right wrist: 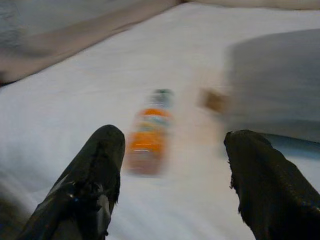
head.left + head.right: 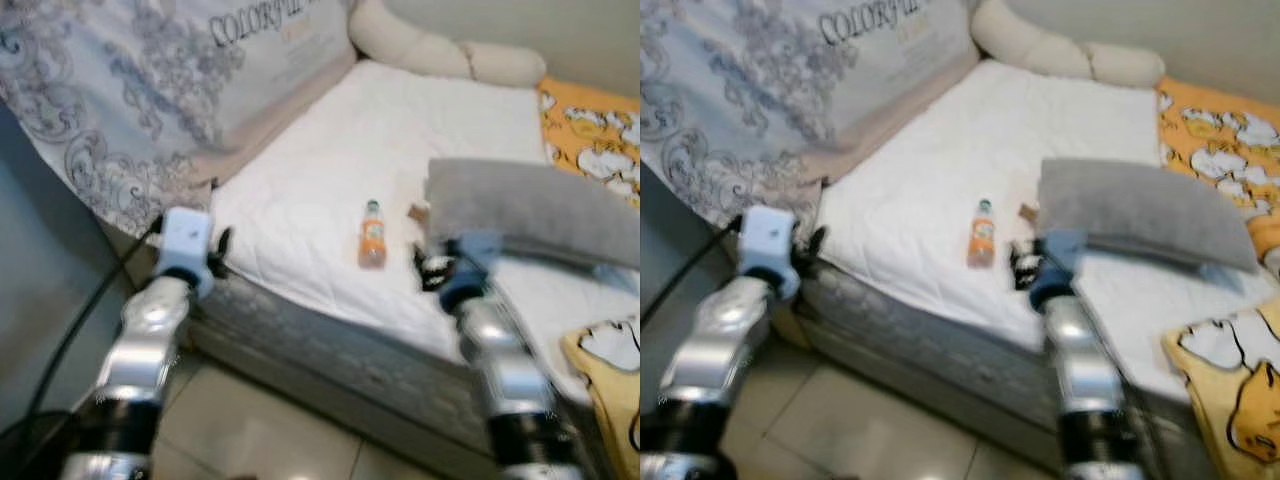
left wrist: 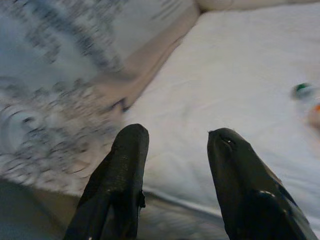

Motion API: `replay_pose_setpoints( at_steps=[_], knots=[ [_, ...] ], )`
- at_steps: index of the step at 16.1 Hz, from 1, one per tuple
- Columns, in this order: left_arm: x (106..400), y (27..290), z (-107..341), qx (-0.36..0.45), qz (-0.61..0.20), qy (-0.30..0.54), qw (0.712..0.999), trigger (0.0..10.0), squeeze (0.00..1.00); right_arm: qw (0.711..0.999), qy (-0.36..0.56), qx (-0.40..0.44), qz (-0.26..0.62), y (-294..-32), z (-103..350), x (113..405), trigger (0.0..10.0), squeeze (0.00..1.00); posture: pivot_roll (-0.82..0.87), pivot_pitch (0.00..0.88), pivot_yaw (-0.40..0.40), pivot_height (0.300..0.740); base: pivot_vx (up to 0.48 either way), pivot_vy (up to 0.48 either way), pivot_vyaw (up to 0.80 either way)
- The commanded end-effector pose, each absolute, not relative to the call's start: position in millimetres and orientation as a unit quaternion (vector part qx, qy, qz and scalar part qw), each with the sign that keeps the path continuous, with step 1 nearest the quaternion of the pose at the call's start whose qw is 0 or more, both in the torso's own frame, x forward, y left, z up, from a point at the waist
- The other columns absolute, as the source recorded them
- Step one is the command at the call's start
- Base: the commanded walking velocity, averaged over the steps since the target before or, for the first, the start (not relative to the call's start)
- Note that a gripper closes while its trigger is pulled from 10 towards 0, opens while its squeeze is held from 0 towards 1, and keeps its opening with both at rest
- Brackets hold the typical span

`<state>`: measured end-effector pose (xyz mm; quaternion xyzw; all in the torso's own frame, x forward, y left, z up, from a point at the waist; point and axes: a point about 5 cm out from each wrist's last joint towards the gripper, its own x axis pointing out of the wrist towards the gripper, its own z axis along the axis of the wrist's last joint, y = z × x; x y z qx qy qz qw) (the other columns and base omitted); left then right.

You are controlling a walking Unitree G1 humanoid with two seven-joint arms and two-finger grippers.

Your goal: Clean up the room

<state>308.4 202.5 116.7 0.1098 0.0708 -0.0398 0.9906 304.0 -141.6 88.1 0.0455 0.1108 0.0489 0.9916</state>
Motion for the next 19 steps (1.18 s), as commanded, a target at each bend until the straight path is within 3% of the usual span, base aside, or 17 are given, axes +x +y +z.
replay_pose_setpoints(
  at_steps=[1, 15, 19],
  knots=[
    [311, 195, 120, 0.111, -0.049, 0.064, 0.991, 10.0, 0.0, 0.993, 0.108, 0.039, 0.032, -154, 90, 305, 10.0, 0.0, -0.03, 0.0, -0.028, 0.74, 0.382, 0.0, 0.0],
    [311, 195, 119, 0.123, -0.062, 0.069, 0.988, 10.0, 0.0, 0.993, 0.113, 0.025, 0.028, -156, 89, 307, 10.0, 0.0, -0.03, 0.0, -0.024, 0.74, 0.383, 0.0, 0.06],
    [296, 193, 118, 0.13, -0.076, 0.069, 0.986, 10.0, 0.0, 0.993, 0.116, 0.017, 0.027, -167, 93, 297, 10.0, 0.0, -0.01, 0.0, -0.037, 0.74, 0.359, 0.0, 0.0]
  ],
)
